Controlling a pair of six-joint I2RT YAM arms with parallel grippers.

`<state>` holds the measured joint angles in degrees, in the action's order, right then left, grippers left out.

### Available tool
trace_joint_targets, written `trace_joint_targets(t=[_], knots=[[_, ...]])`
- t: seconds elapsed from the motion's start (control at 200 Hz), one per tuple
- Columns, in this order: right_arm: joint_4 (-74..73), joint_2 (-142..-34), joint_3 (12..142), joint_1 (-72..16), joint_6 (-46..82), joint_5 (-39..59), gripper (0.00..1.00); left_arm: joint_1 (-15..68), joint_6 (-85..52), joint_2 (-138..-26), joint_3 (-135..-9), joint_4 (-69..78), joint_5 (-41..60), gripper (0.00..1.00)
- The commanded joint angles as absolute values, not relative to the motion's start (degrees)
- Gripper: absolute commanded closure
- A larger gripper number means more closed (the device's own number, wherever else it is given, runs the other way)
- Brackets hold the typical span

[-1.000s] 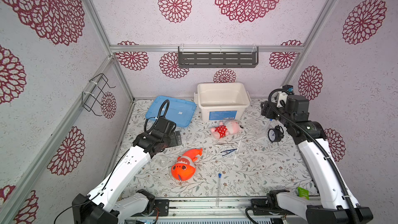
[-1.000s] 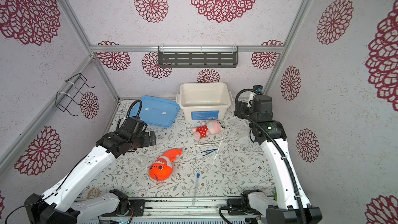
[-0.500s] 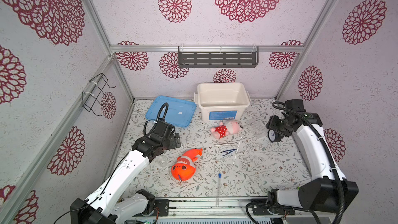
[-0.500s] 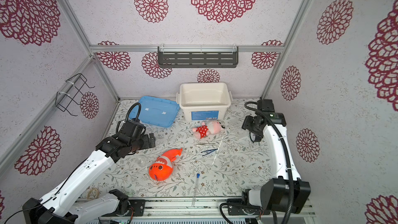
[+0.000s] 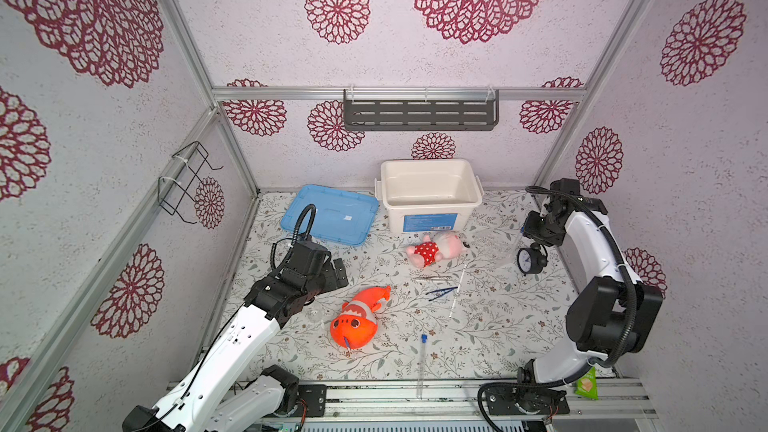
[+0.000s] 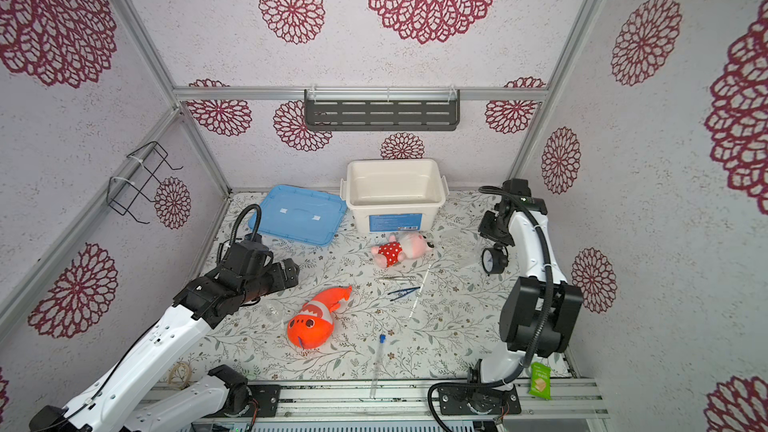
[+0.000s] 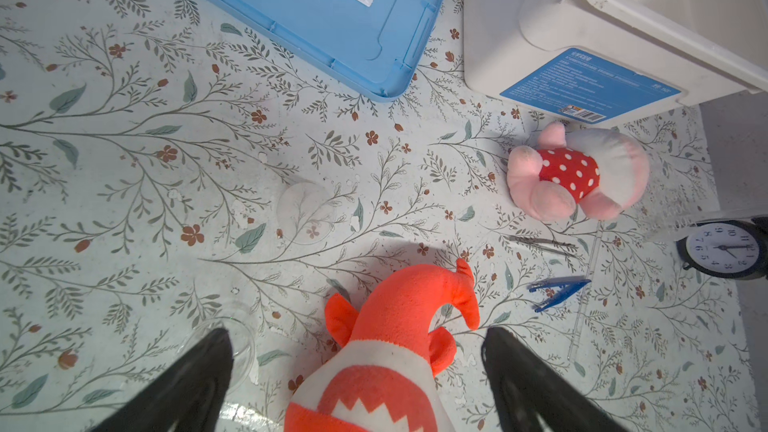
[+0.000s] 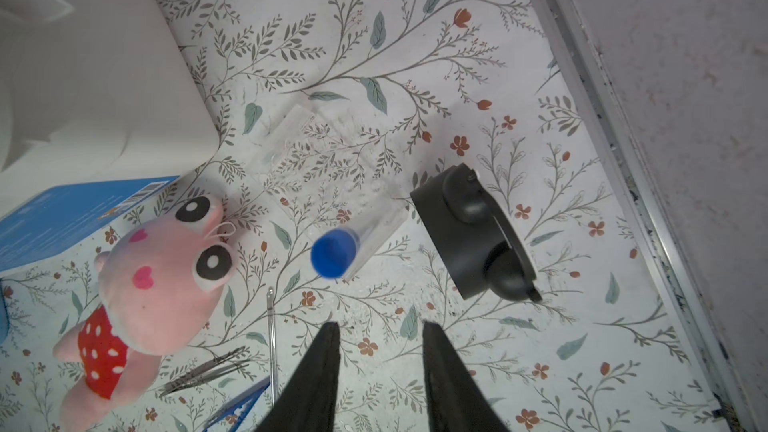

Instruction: Organize the chemistry lab equipment

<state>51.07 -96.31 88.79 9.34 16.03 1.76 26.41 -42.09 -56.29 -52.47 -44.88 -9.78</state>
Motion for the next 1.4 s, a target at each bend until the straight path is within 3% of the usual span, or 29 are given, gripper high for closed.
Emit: trace_joint_targets(t=[0.0,0.565,0.971,1.176,1.251,1.396], knots=[[50.14,-97.16,91.3,9.38,14.94,2.09,0.63,26.06,-44.17,-55.87,-52.25,-43.16,-10.12,0.03],[49.7,-100.21,95.44,9.25,14.05,1.76,0.7,26.12,-45.13,-56.42,-51.24,-42.19,-9.4,0.03],[48.35,-93.52,92.25,9.08,12.96,2.63,0.56,26.15,-45.27,-55.54,-50.27,-41.54,-9.0,0.03],[47.04,-96.25,92.46,8.88,12.84,4.85,0.57,26.1,-45.26,-56.32,-50.44,-40.97,-8.35,0.03],[46.64,-97.46,93.13,8.76,12.83,4.66,0.54,26.16,-45.35,-56.35,-50.62,-41.04,-8.29,0.03],[48.05,-100.52,95.28,8.25,12.08,1.13,0.53,26.11,-45.6,-56.34,-50.63,-40.81,-8.27,0.03]])
